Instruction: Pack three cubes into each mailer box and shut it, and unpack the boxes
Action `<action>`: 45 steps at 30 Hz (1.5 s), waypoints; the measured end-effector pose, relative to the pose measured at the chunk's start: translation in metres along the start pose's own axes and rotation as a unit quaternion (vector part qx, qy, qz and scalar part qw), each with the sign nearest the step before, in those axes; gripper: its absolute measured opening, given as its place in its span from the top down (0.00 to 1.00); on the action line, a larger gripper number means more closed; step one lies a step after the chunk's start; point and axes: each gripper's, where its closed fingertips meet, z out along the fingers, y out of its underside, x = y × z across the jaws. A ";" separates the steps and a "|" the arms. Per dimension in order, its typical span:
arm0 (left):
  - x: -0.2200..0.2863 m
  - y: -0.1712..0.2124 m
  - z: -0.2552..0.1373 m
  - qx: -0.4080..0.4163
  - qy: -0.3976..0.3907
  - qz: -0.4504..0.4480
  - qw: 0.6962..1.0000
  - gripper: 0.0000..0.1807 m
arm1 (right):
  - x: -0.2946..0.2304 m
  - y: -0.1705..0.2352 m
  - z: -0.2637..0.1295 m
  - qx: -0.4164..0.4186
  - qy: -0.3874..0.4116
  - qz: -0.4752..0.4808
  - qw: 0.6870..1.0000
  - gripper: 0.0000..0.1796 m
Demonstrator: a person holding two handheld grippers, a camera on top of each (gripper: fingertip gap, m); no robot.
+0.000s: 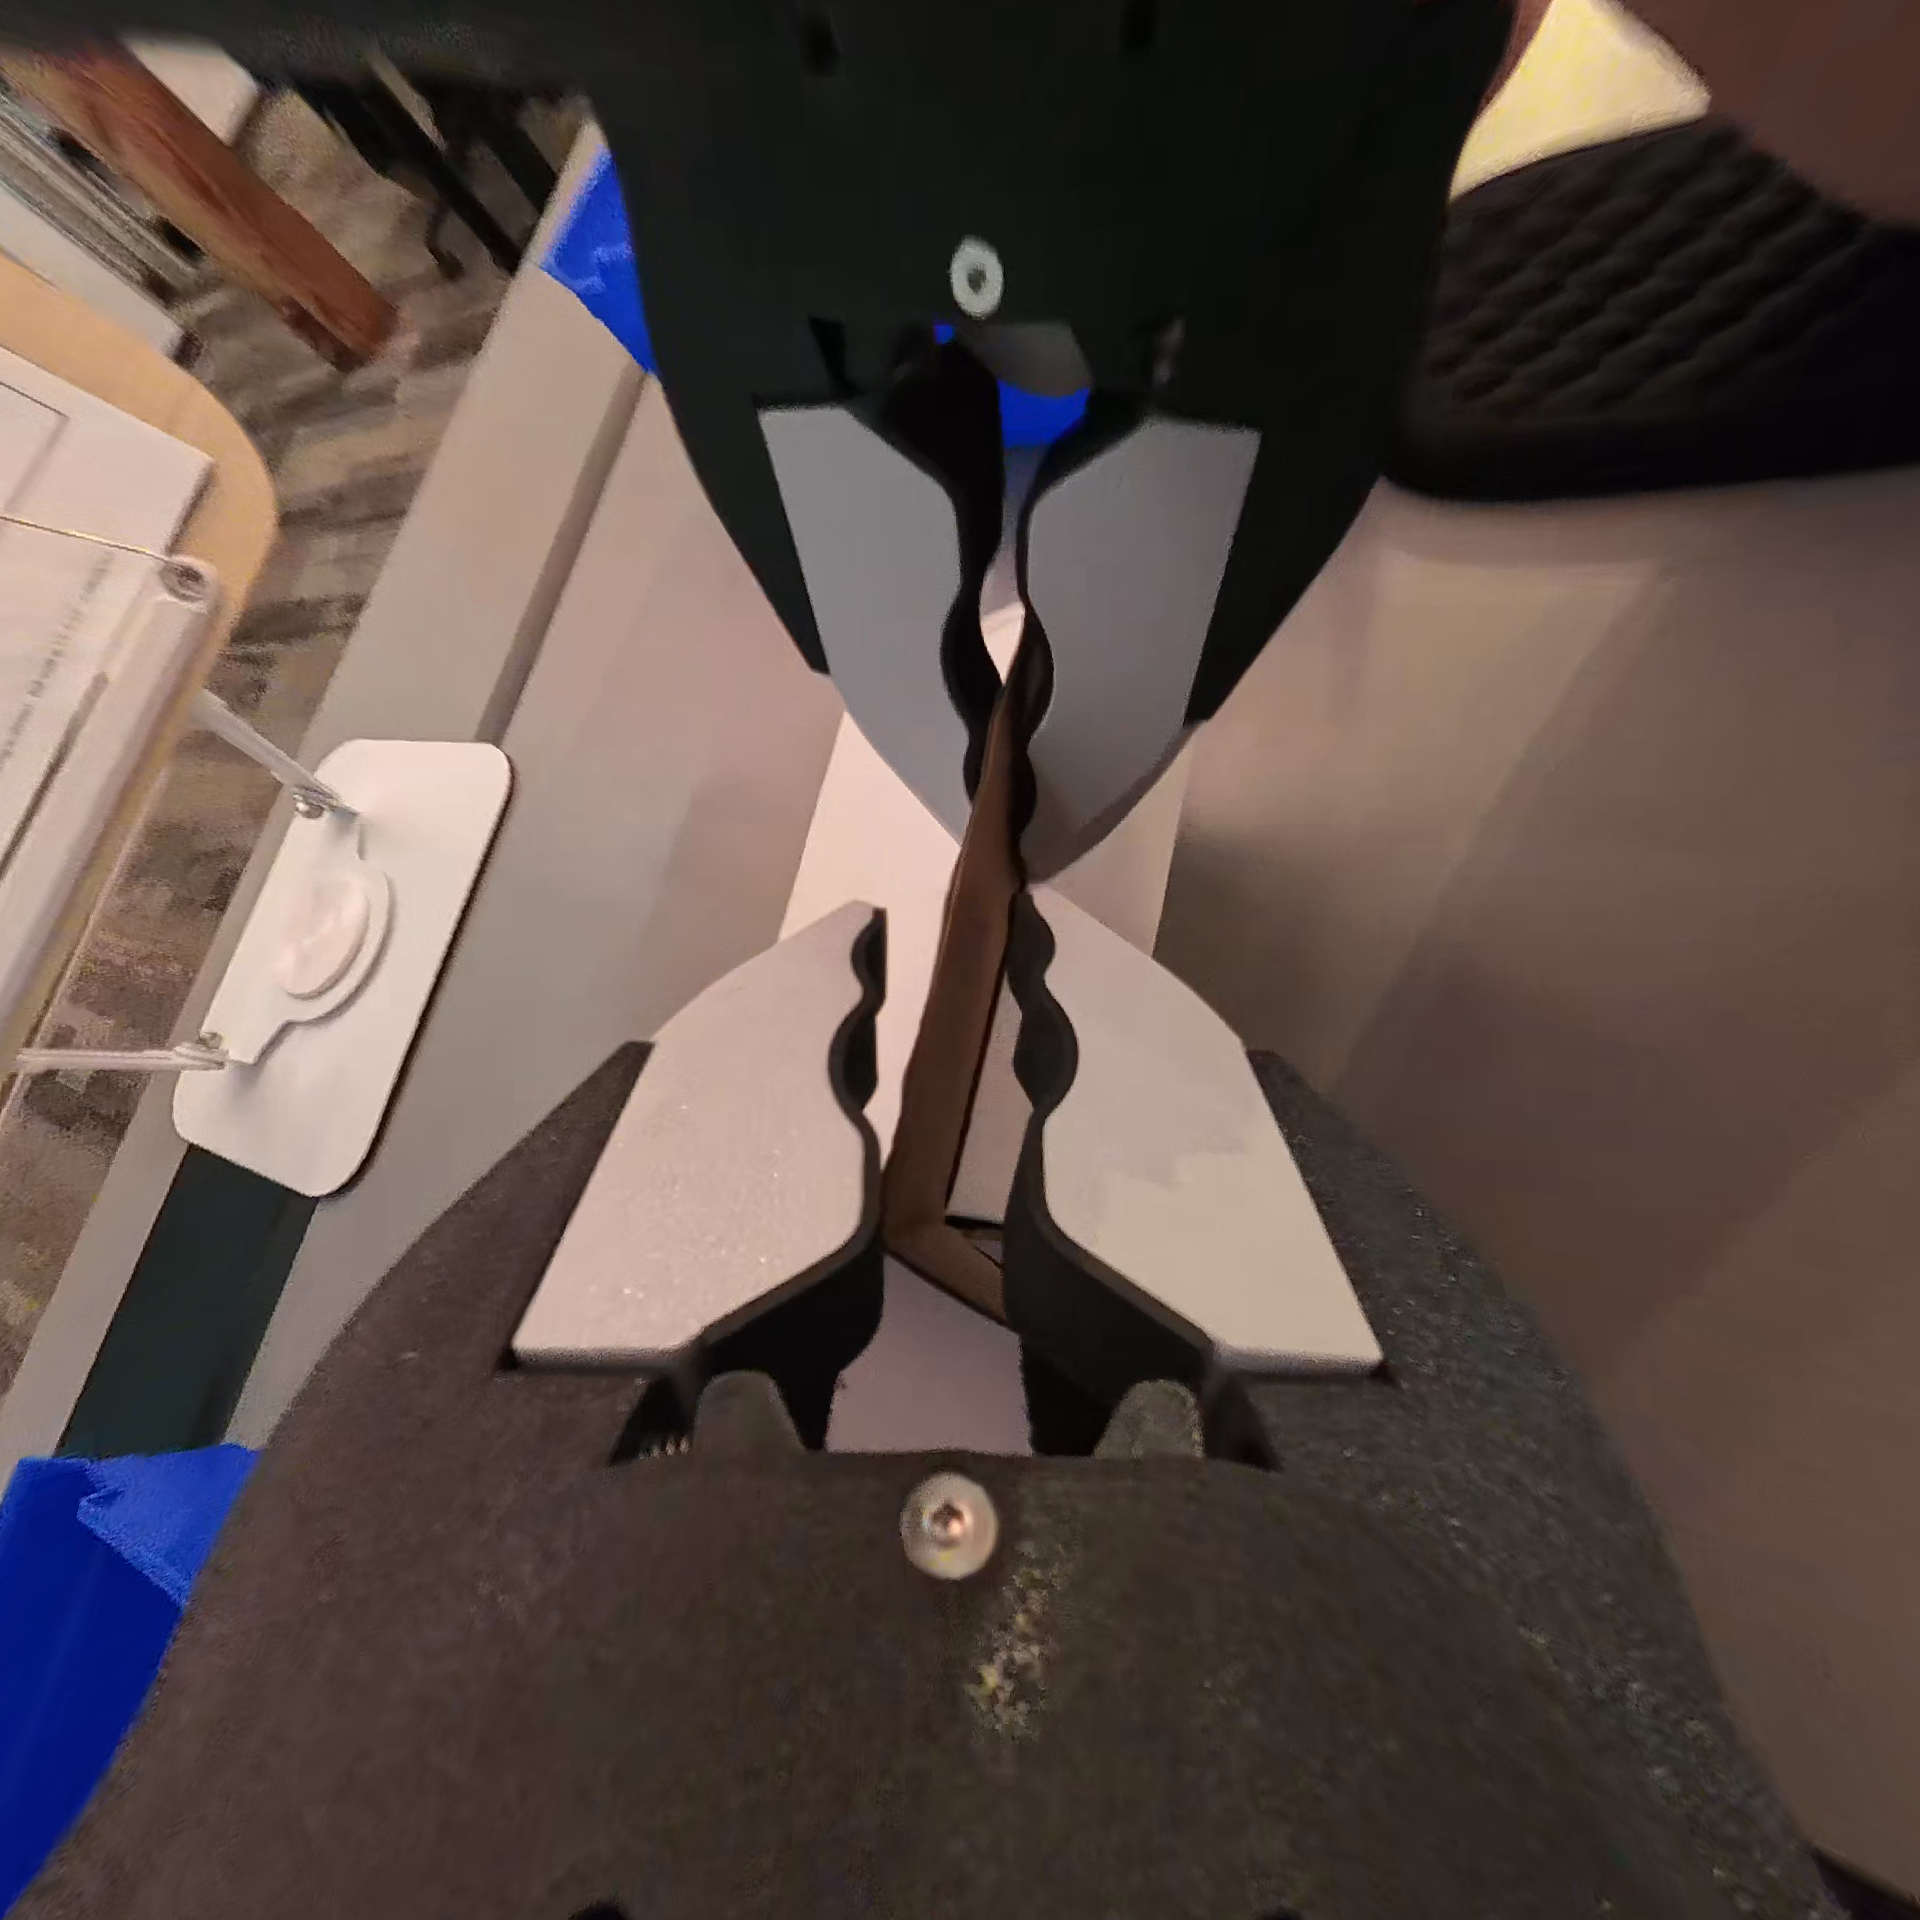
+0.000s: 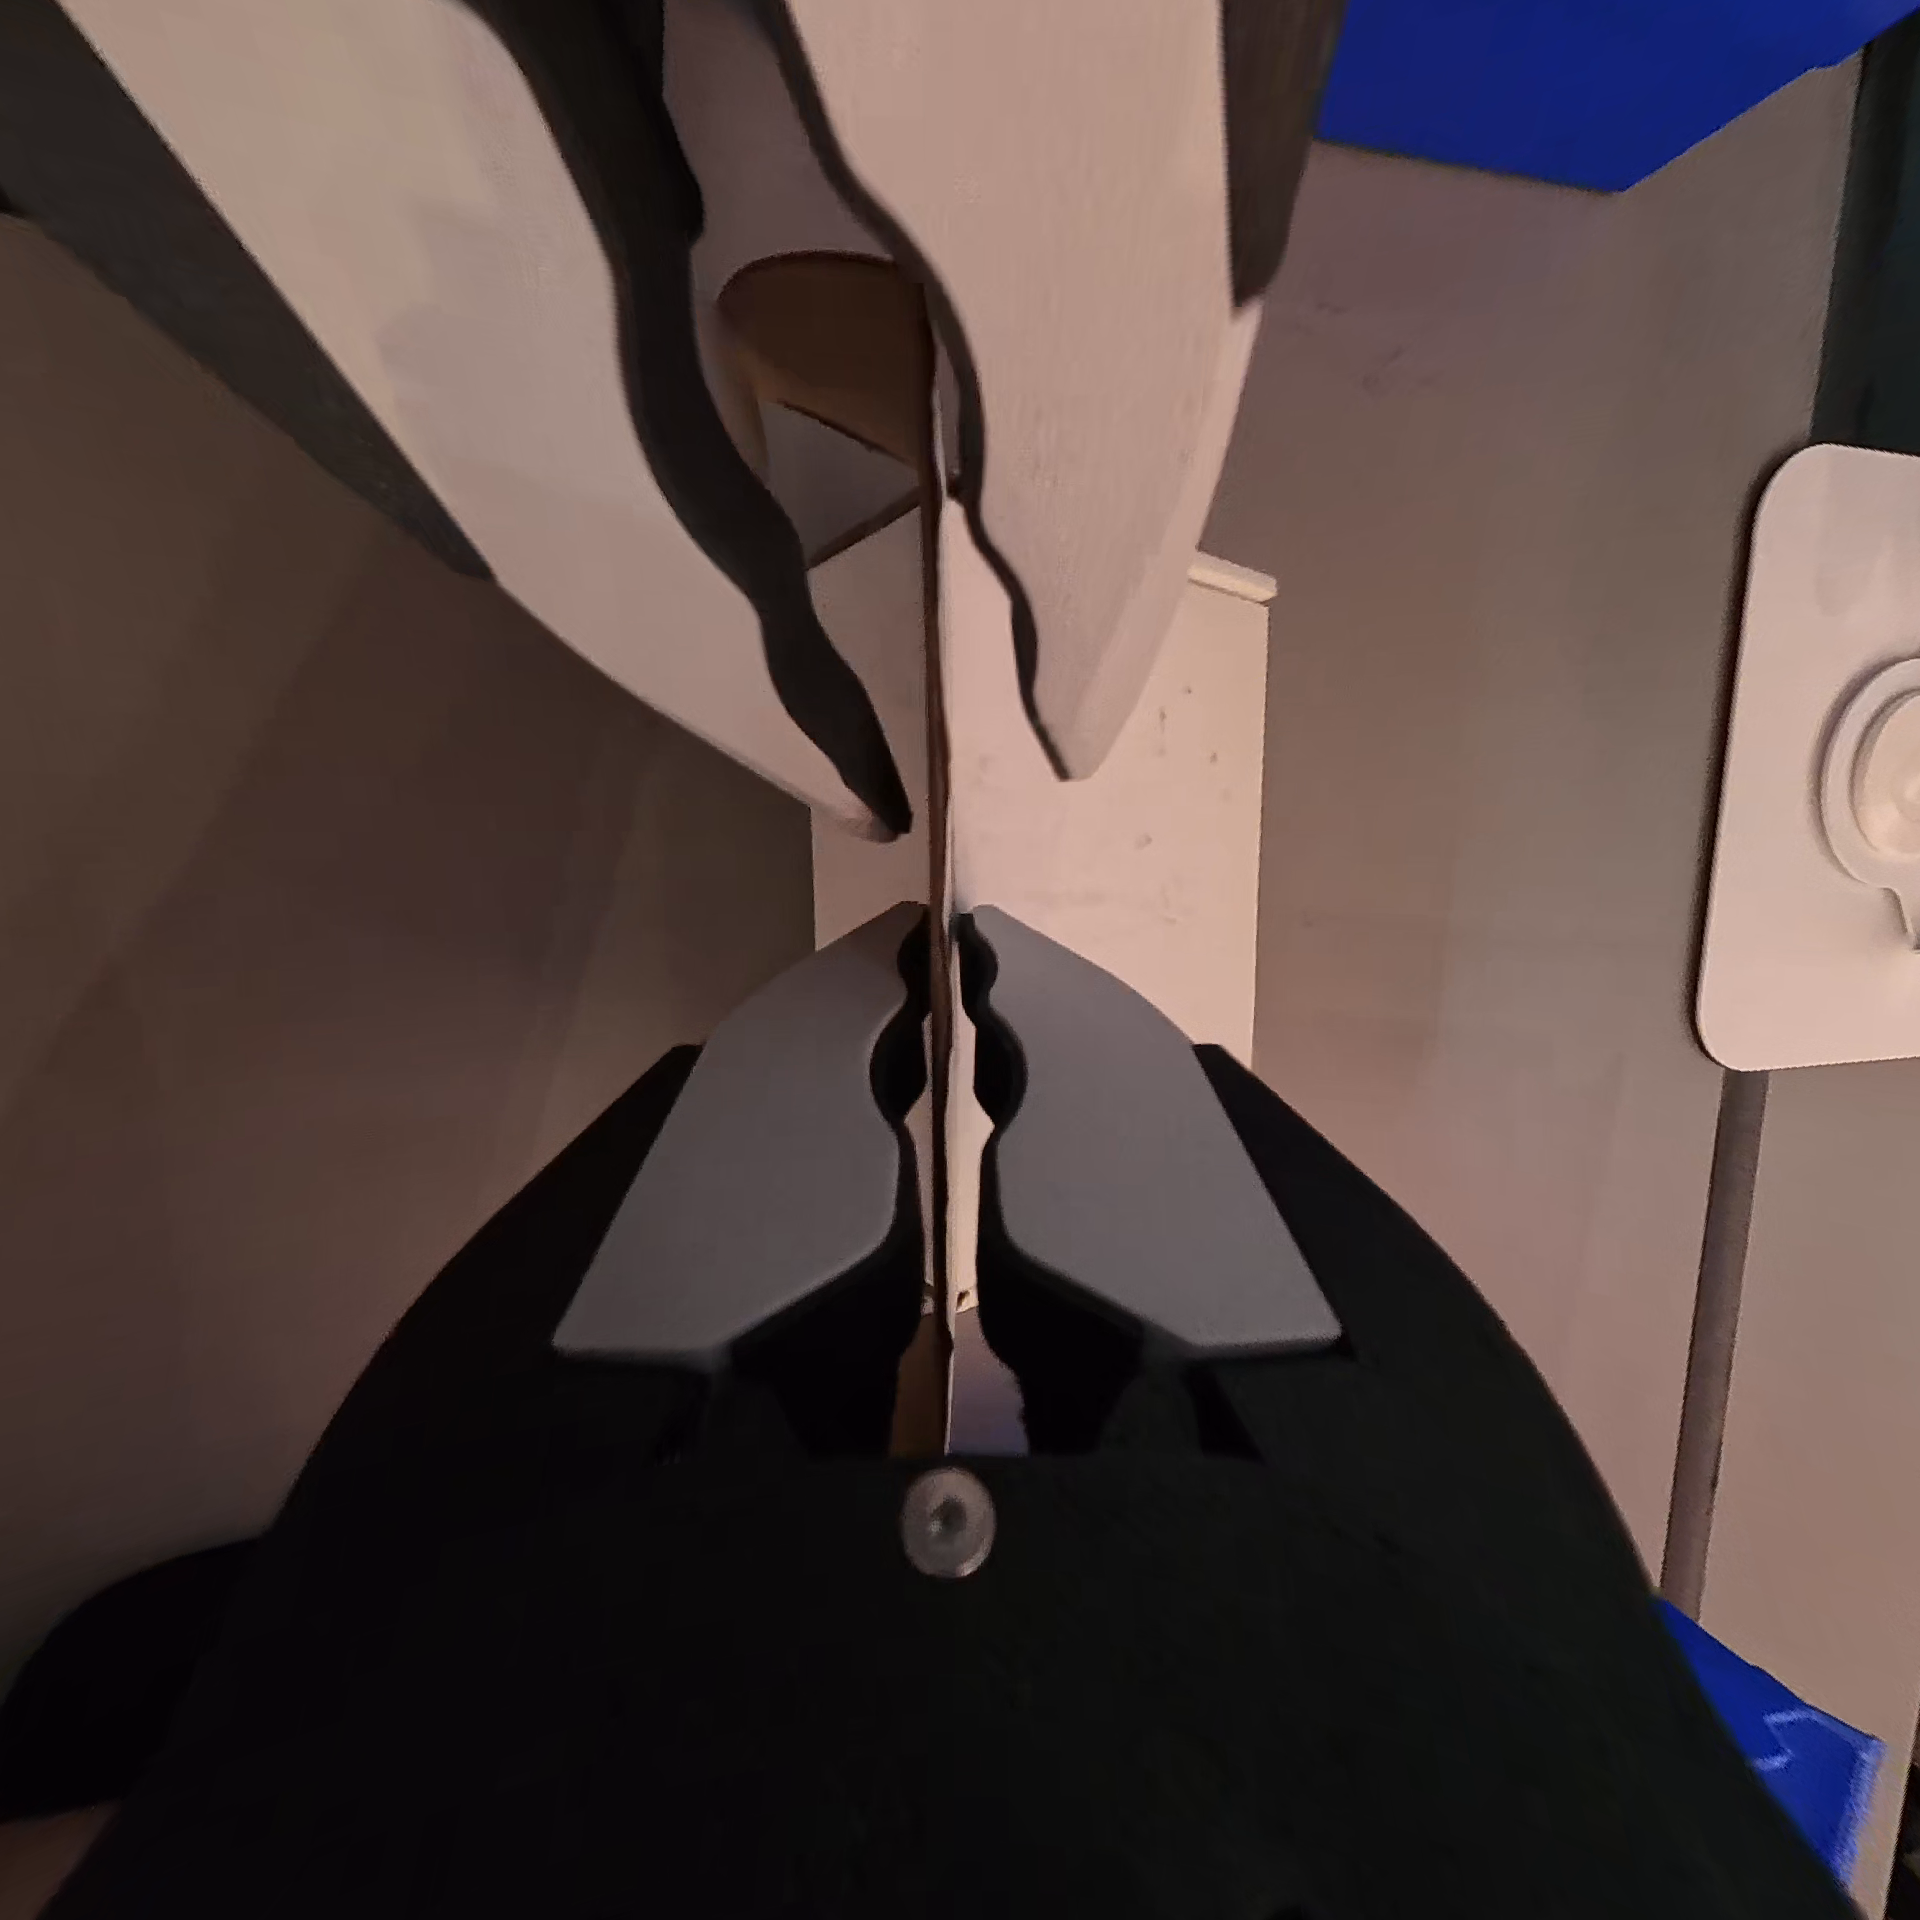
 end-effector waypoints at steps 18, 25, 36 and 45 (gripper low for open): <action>-0.037 0.007 0.000 -0.066 0.066 -0.044 0.995 0.99 | 0.047 -0.028 -0.065 0.227 0.226 -0.137 0.937 0.77; -0.061 0.014 0.005 -0.104 0.081 -0.059 0.990 0.99 | 0.007 -0.054 -0.057 0.216 0.286 -0.266 0.895 0.69; -0.064 0.009 0.007 -0.105 0.077 -0.043 0.991 0.99 | 0.044 -0.013 0.007 0.044 0.292 -0.184 0.937 0.63; -0.069 0.016 0.008 -0.103 0.082 -0.095 0.987 0.99 | 0.047 -0.002 0.027 -0.045 0.326 -0.191 0.925 0.58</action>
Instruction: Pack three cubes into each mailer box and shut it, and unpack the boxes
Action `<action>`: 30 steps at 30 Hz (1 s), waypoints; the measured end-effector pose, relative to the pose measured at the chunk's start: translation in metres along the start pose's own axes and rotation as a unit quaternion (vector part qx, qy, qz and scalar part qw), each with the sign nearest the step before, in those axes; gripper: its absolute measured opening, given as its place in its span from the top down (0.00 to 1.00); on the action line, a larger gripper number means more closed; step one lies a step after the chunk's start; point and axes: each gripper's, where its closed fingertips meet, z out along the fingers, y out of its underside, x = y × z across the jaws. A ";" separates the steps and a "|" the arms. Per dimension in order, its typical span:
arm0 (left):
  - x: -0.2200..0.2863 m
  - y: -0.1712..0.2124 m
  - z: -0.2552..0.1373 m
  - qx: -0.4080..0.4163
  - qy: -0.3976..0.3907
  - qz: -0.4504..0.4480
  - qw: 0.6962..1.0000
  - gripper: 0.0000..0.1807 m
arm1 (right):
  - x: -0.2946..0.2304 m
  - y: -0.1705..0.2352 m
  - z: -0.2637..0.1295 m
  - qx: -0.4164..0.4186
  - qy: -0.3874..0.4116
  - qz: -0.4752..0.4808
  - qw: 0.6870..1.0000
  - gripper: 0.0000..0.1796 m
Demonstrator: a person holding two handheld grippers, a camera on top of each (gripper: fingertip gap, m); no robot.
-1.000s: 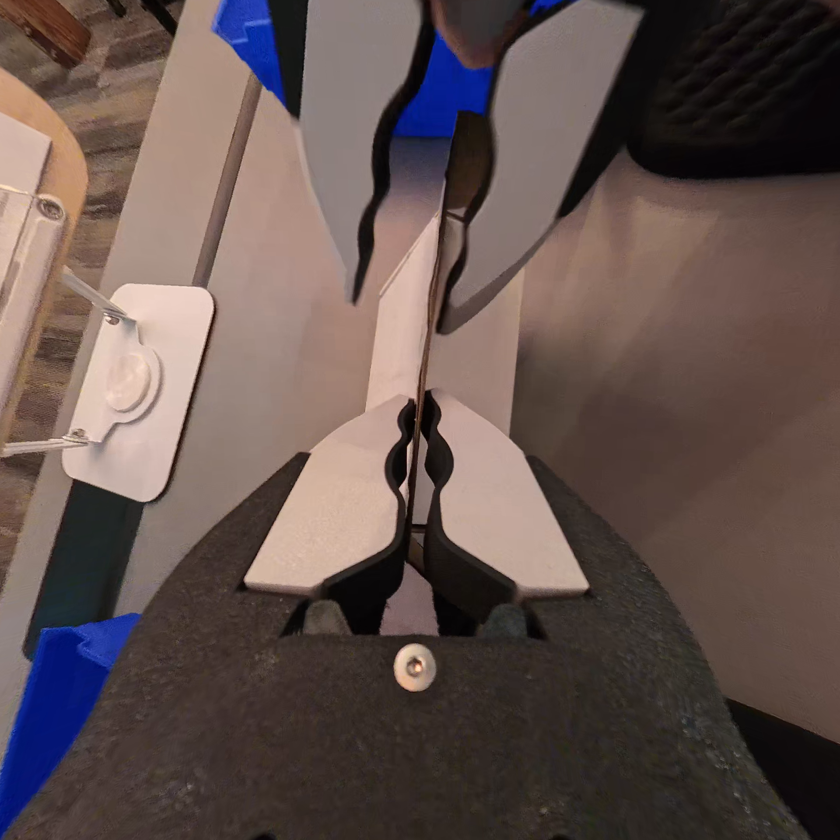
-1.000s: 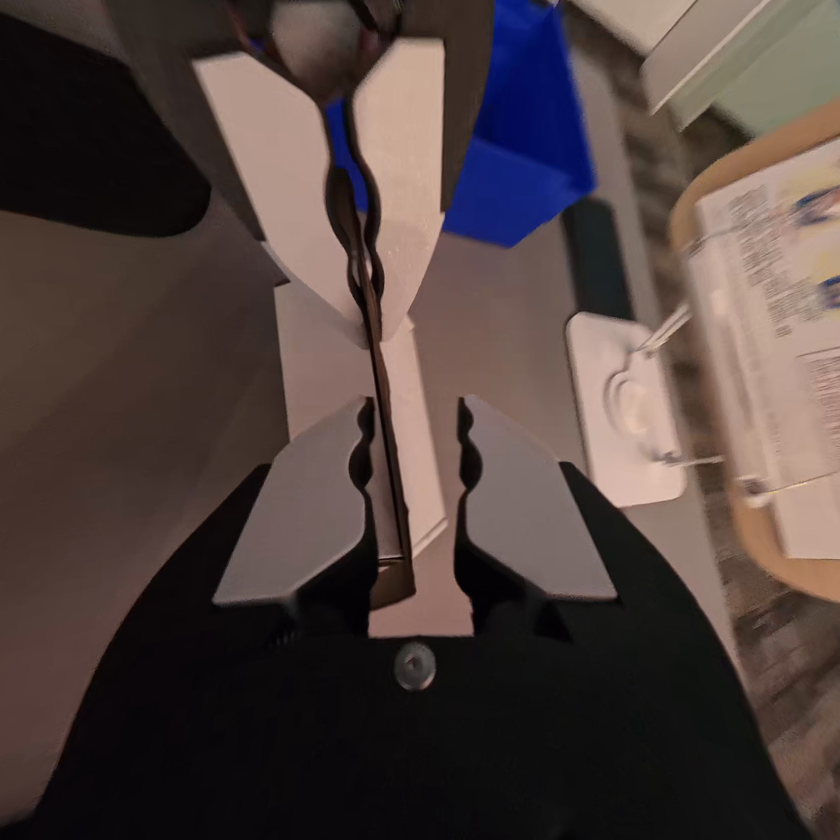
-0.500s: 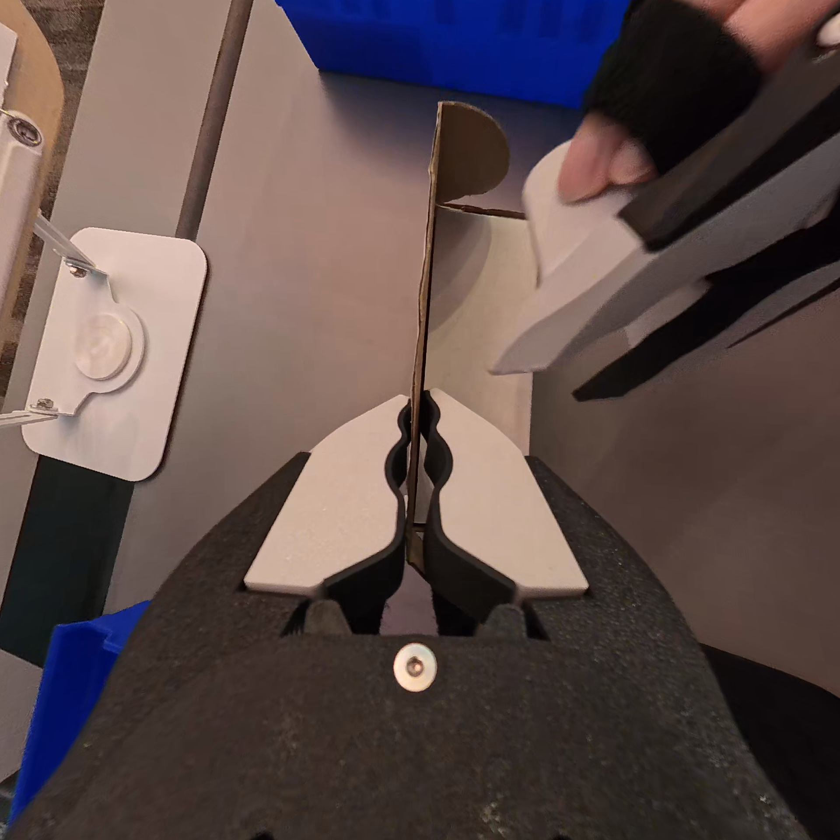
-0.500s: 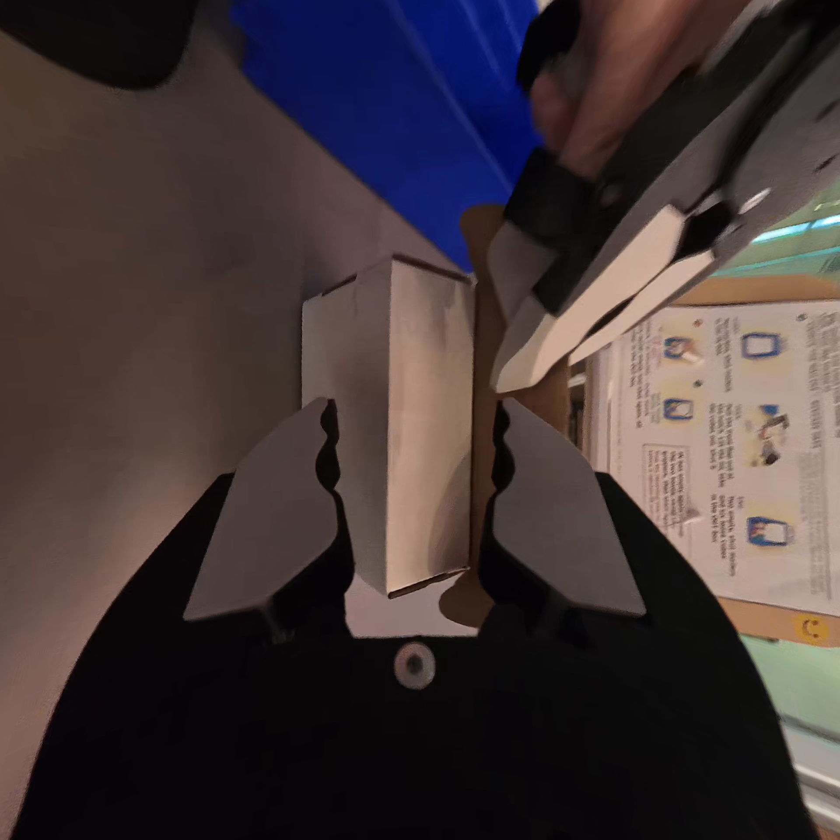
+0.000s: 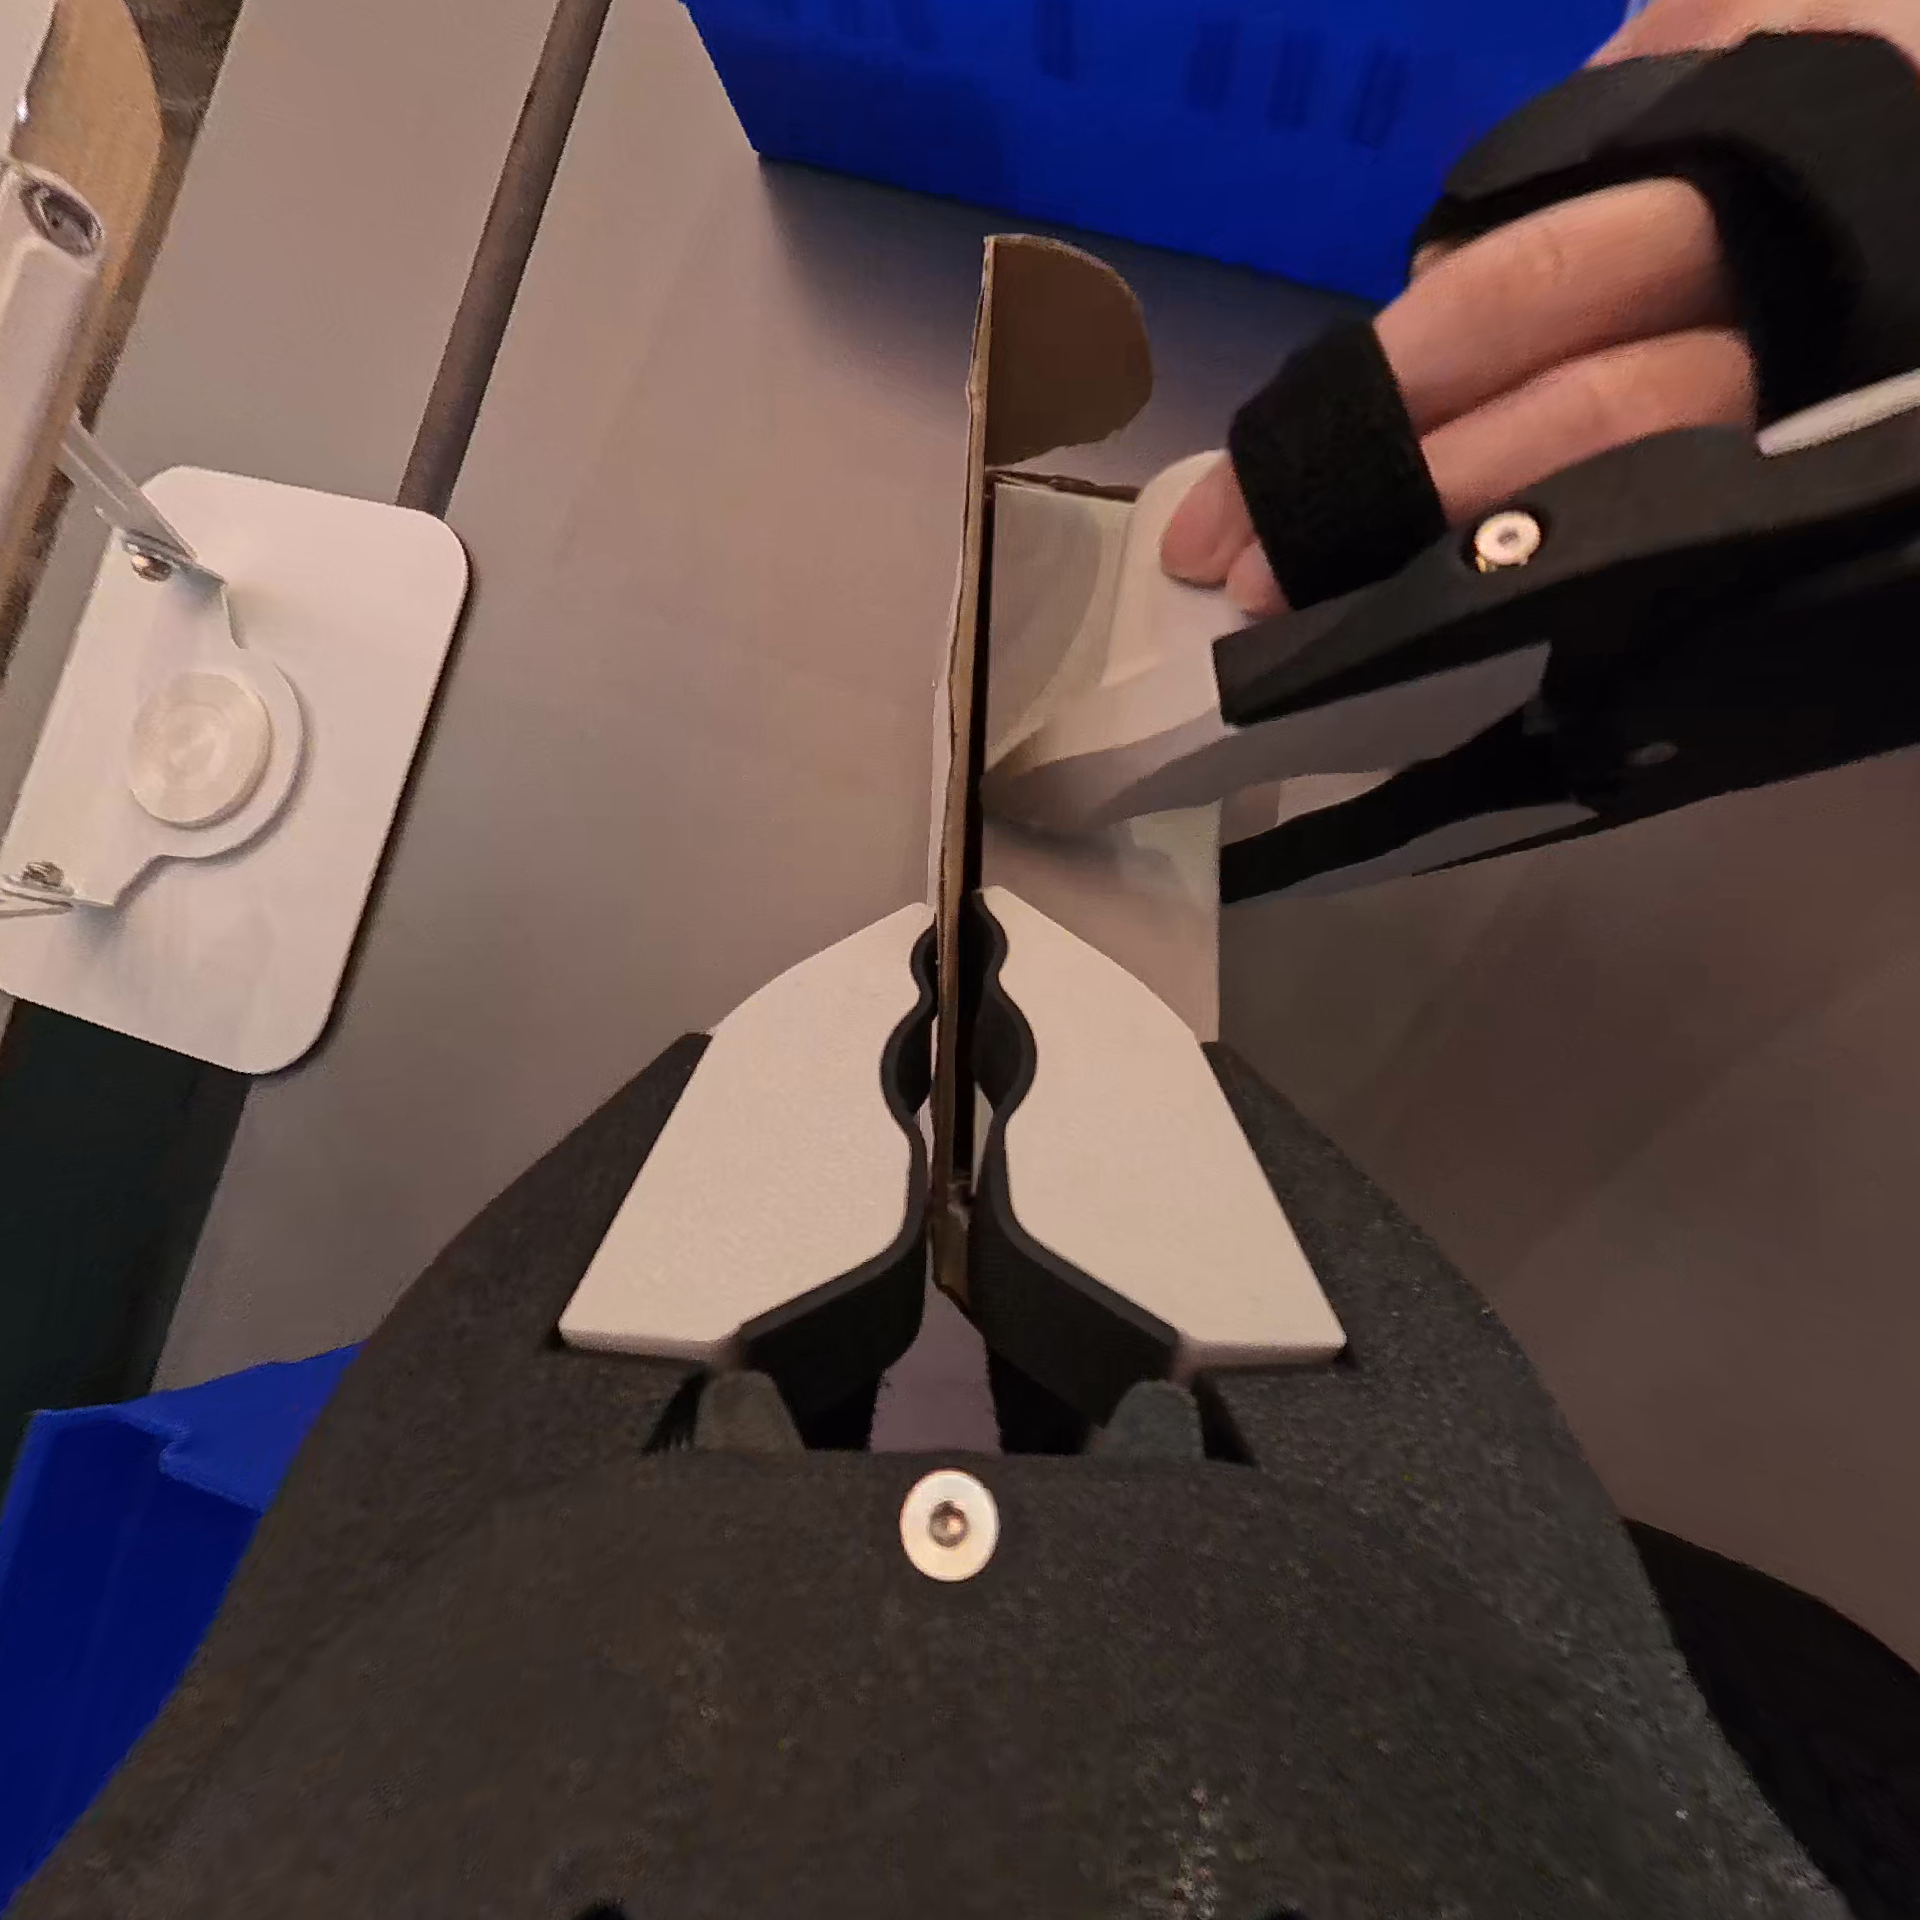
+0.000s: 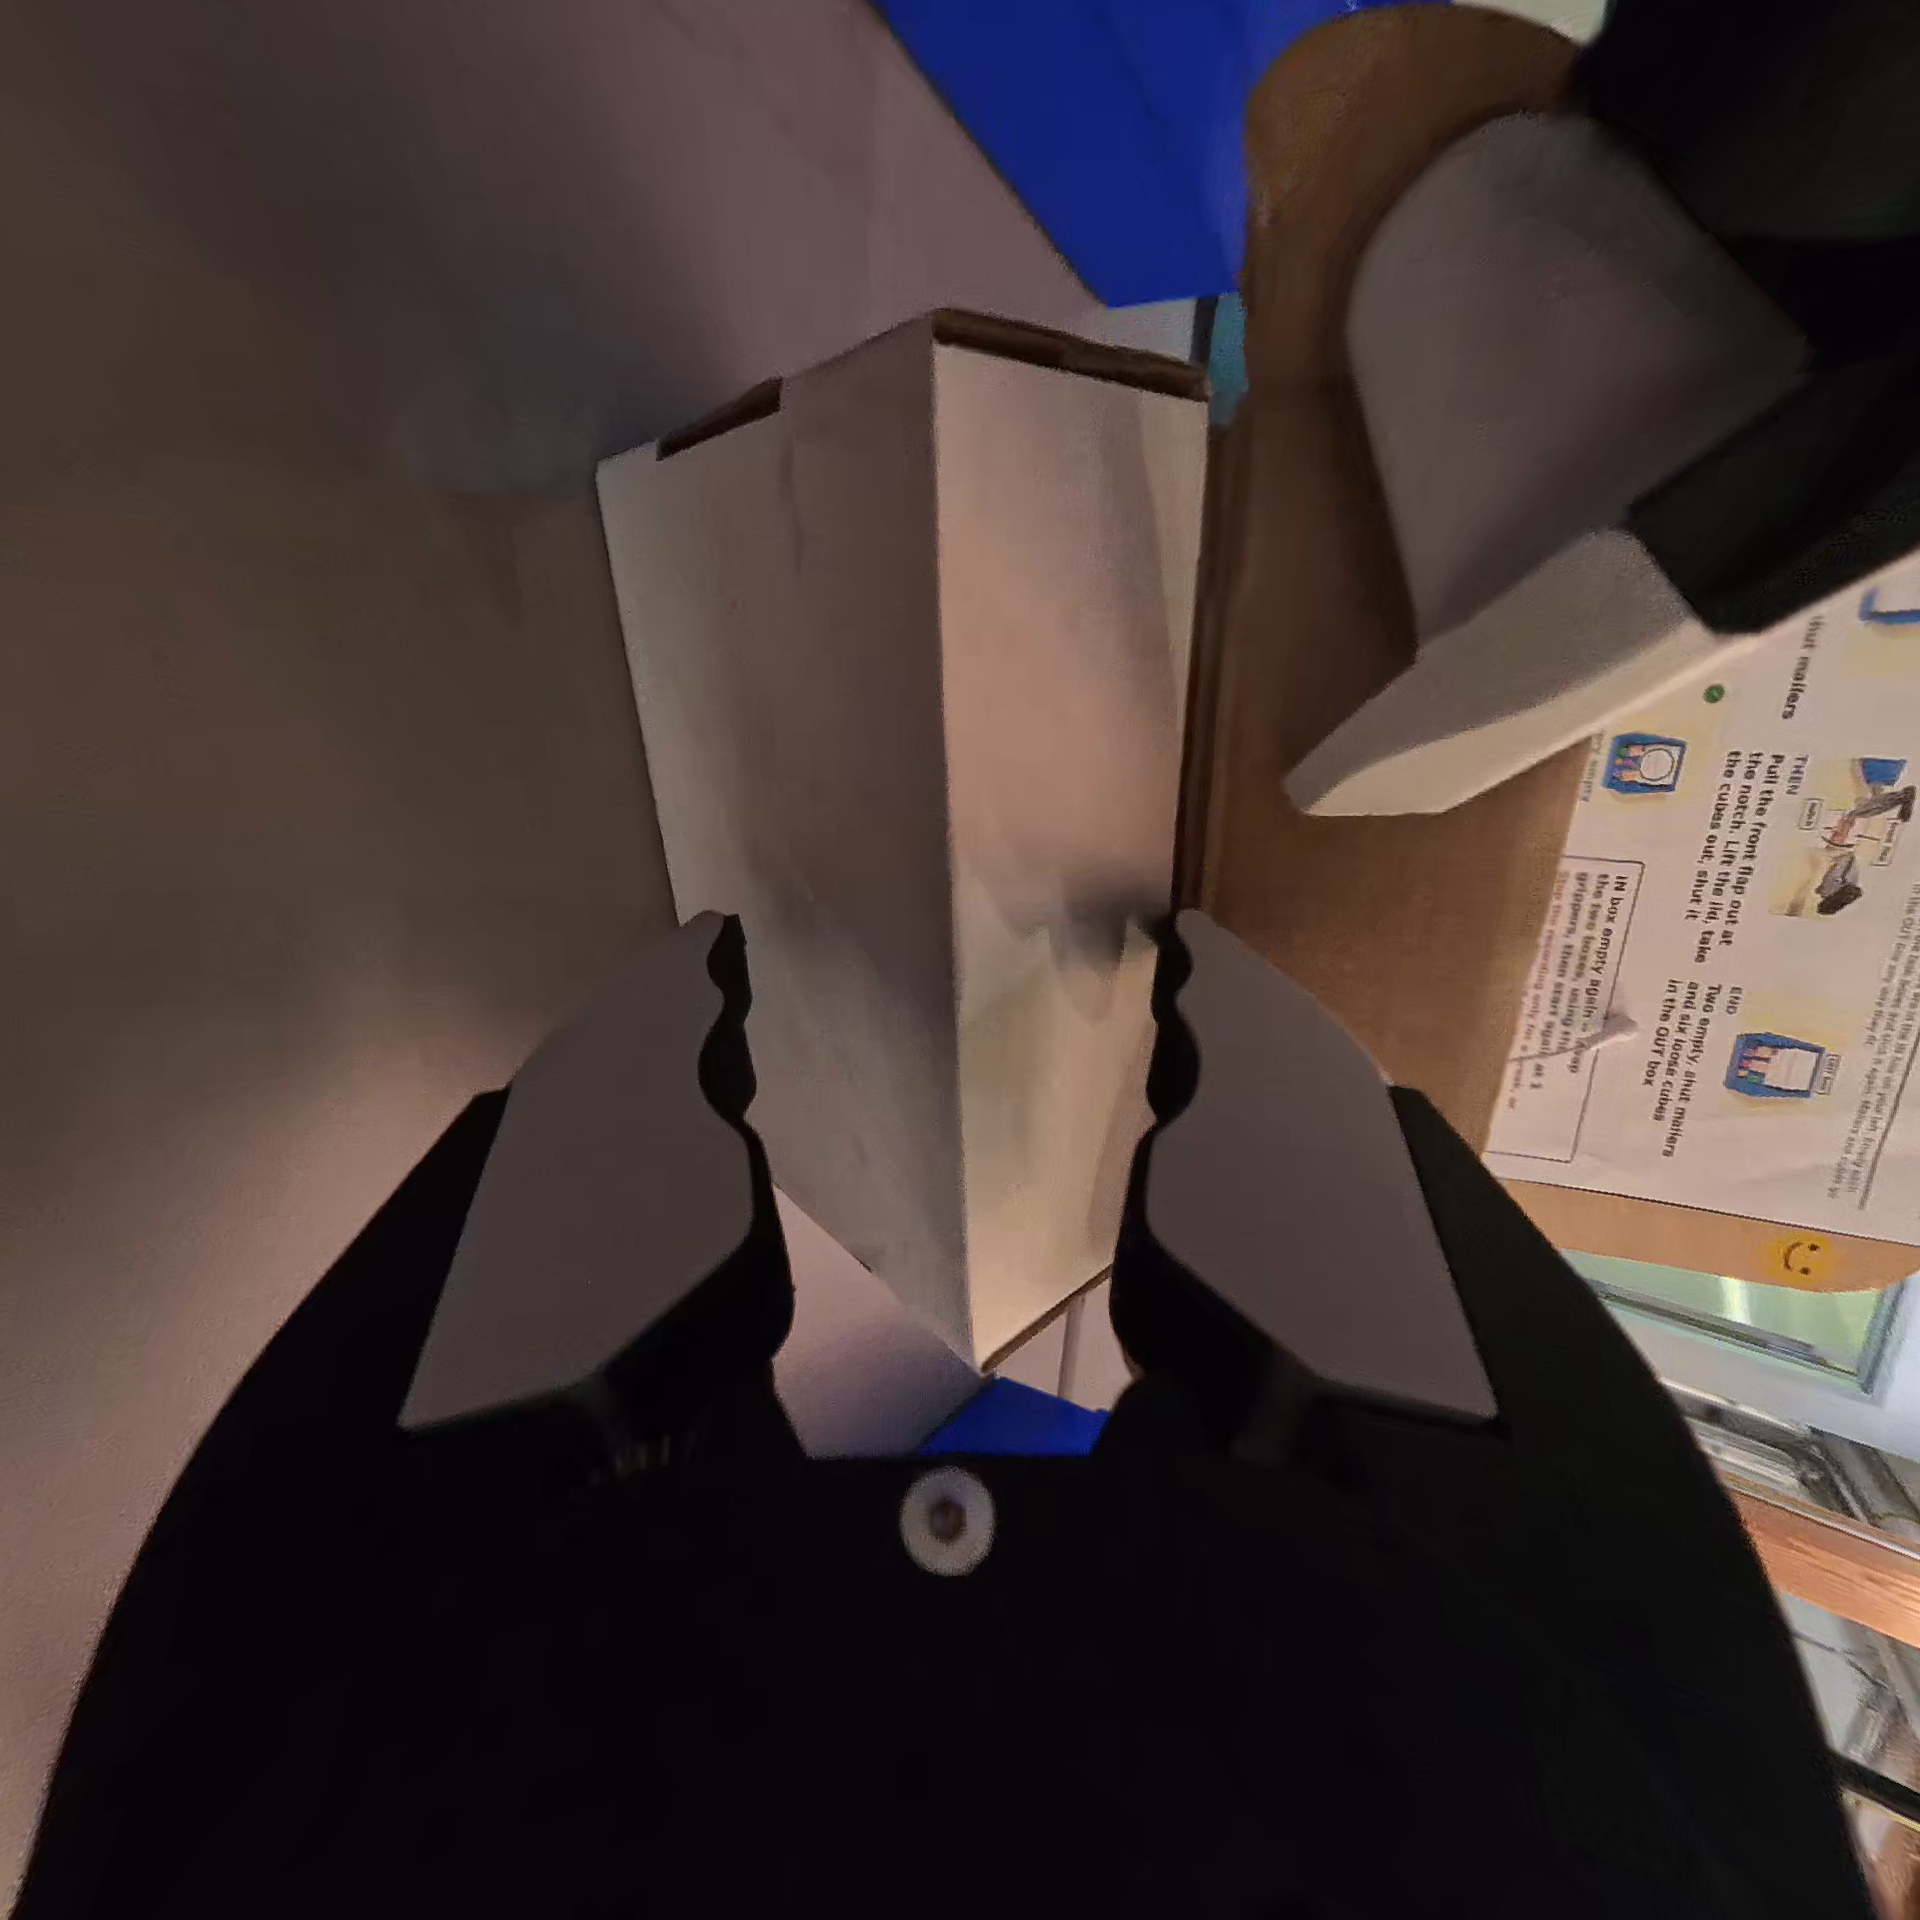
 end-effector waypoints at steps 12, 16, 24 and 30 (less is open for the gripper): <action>-0.012 -0.006 -0.008 0.026 -0.017 -0.023 0.999 0.99 | -0.006 -0.005 -0.021 -0.010 -0.032 0.000 0.999 0.62; -0.001 -0.012 -0.012 0.036 -0.010 -0.003 0.999 0.99 | 0.002 -0.001 -0.017 -0.004 -0.012 0.010 1.000 0.56; -0.010 -0.023 -0.018 0.031 -0.052 0.019 0.998 0.99 | -0.039 0.008 -0.008 -0.048 -0.096 -0.042 0.993 0.67; -0.031 -0.031 -0.023 0.027 -0.089 0.021 0.995 0.99 | -0.067 0.000 -0.001 -0.057 -0.140 -0.053 0.987 0.72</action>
